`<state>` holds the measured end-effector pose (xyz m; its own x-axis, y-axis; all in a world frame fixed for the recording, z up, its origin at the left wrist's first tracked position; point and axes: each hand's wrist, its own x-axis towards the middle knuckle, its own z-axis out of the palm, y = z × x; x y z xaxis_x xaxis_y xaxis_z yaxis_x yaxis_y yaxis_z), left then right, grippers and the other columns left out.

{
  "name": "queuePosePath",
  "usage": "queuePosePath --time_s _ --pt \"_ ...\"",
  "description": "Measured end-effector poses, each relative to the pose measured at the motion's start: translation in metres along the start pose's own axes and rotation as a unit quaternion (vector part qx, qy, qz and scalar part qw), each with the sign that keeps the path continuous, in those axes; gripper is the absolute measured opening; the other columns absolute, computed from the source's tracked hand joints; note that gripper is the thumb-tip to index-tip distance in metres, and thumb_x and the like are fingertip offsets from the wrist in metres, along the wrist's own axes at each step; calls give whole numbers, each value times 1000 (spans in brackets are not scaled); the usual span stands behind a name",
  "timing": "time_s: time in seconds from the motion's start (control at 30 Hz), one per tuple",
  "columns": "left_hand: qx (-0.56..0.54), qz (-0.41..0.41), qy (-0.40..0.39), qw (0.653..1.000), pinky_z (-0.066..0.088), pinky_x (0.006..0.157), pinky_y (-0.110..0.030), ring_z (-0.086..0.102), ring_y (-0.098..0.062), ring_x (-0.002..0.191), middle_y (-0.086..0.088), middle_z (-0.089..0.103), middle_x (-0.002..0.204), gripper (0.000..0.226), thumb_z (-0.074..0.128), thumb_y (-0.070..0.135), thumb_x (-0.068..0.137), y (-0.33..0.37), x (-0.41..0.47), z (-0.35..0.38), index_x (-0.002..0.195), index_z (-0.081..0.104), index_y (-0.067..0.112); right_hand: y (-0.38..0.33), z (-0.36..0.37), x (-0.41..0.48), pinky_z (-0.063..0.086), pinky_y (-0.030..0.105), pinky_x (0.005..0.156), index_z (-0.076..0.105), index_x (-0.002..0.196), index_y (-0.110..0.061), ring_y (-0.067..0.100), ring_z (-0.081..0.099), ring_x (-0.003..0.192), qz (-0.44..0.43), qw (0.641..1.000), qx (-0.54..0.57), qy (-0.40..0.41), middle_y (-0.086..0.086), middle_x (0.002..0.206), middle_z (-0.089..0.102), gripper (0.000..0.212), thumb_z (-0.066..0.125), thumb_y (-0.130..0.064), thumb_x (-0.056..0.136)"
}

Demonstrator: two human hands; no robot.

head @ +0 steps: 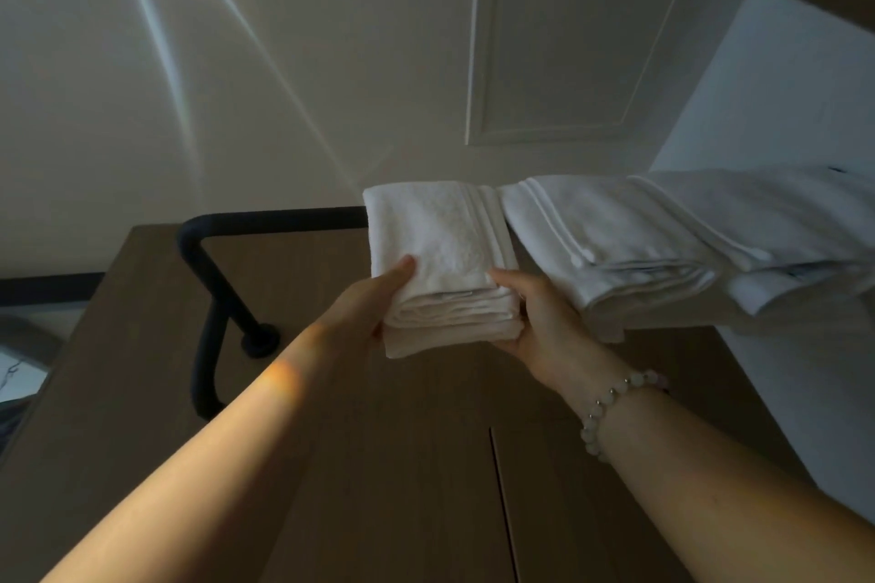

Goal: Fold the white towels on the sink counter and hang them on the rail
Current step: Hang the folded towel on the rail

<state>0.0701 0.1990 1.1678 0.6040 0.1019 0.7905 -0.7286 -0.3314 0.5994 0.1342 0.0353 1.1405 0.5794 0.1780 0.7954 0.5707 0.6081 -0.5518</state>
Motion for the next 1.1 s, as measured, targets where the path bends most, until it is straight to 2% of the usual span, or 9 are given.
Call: queuePosePath --time_s 0.13,0.27,0.4,0.63,0.77,0.87,0.97,1.03,1.1 --pt "1 0 10 1000 51 87 -35 65 -23 100 -8 68 108 50 60 50 82 -1 -10 1 110 59 9 7 3 -7 54 29 78 66 99 -6 21 68 89 -3 996 89 1 9 98 71 19 64 -18 85" --pt "-39 25 21 999 52 86 -33 65 -24 99 -11 67 108 50 63 46 76 -3 -18 1 107 58 7 10 9 -13 53 27 78 64 108 -3 22 66 94 -7 993 114 20 12 106 69 27 65 -16 84" --pt "-69 40 45 996 51 73 -29 66 -21 92 -9 67 101 38 62 43 82 -5 -25 4 100 57 10 10 11 -16 53 27 77 66 99 -4 20 66 91 -6 990 137 27 11 101 69 18 65 -14 84" --pt "-93 67 60 992 52 71 -29 66 -20 89 -9 67 100 31 59 38 87 -5 -32 11 102 57 11 7 13 -21 53 25 76 65 89 -7 17 66 84 -6 990 137 43 7 90 69 9 65 -14 85" --pt "-41 74 75 994 51 75 -28 64 -22 93 -9 66 102 38 55 42 89 -1 -34 12 109 56 9 4 14 -24 52 25 73 63 100 -5 17 64 84 5 993 103 57 9 97 67 20 66 -18 84" --pt "-19 67 72 995 51 83 -32 63 -23 97 -11 65 108 30 49 44 92 1 -37 13 101 58 16 4 18 -29 51 30 83 63 92 -13 17 62 87 -7 996 53 78 5 94 66 17 68 -26 84" --pt "-6 102 50 994 53 70 -20 64 -15 93 -7 64 112 41 52 41 90 -8 -49 17 118 53 12 11 24 -38 48 36 94 65 93 -21 18 61 99 -54 991 39 112 1 99 66 14 71 -24 81" --pt "95 106 90 986 49 69 -20 59 -10 91 2 58 111 47 55 38 90 -24 -61 18 128 41 14 23 23 -47 47 31 88 60 104 -20 19 58 105 -78 986 0 150 1 107 62 28 73 -18 79" --pt "208 105 120 965 45 83 -28 55 -15 103 -2 54 121 47 52 34 93 -46 -72 14 133 39 14 39 14 -64 42 24 78 53 103 -18 19 55 107 -113 971 -100 184 -1 105 55 29 69 -11 80"
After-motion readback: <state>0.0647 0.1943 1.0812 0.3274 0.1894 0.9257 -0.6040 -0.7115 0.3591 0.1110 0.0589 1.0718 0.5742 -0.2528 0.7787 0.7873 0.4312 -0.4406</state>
